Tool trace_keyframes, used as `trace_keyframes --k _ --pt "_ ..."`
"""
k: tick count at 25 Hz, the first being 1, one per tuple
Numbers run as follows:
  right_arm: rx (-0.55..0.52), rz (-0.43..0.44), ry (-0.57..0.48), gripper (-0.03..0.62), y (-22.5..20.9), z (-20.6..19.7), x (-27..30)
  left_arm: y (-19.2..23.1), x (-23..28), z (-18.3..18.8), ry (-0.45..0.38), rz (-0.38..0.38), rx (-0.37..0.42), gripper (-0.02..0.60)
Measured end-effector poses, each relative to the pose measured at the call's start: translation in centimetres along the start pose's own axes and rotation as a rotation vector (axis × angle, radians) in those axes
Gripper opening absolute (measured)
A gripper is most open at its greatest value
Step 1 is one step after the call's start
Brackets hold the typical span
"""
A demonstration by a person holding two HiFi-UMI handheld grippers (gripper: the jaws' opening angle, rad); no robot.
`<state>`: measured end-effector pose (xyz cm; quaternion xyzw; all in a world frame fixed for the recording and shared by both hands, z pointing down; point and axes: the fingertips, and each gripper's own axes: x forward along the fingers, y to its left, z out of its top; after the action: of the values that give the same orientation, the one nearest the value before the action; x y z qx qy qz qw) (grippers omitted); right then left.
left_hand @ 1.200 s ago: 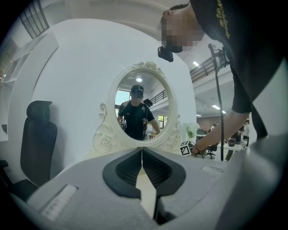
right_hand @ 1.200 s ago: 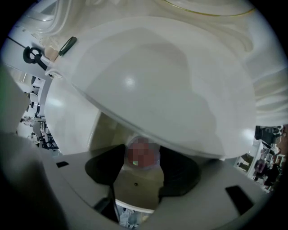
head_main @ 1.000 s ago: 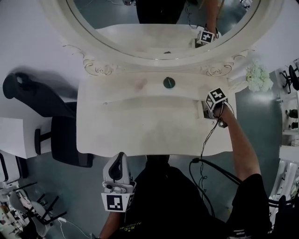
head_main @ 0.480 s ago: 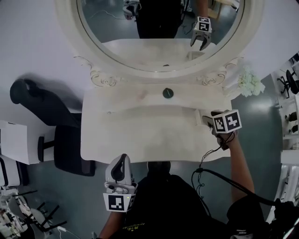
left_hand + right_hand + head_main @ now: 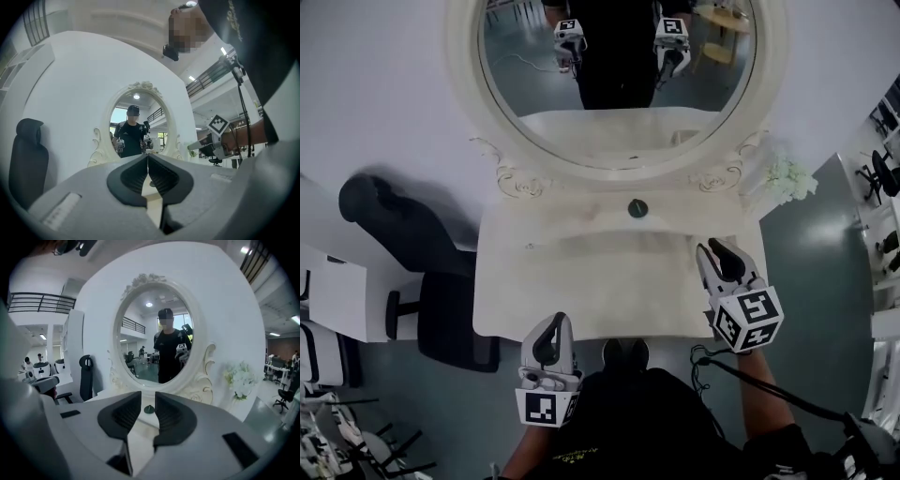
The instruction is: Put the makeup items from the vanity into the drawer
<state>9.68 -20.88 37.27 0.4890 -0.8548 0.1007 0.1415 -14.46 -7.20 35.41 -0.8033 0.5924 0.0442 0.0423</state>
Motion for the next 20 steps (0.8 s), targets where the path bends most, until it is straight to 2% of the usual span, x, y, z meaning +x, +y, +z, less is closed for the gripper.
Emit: trace_keyframes --k 3,7,10,14,20 --pt "-0.017 -0.001 -0.091 0.089 2.0 1.6 -2.0 -0.2 -0.2 0.9 -0.023 -0.005 0.009 0.021" --pt "-0.050 0.055 -0.265 0.074 6.4 3.0 -5.3 -0.5 -0.4 1.7 -0.022 -0.007 0.027 0.021" --pt "-0.037 0.078 -0.349 0.071 8.9 3.0 -7.5 -1.3 -0.5 2.7 -0.032 -0.027 0.048 0.021" --pt "-0.007 0.089 -0.407 0.069 10.2 2.4 -9.3 -2.4 -0.8 4.5 -0.070 -0.049 0.047 0.021" --pt "0.002 0.078 -0.426 0.060 10.5 2.2 -10.3 -3.7 -1.3 5.3 -0.088 -0.071 0.043 0.021"
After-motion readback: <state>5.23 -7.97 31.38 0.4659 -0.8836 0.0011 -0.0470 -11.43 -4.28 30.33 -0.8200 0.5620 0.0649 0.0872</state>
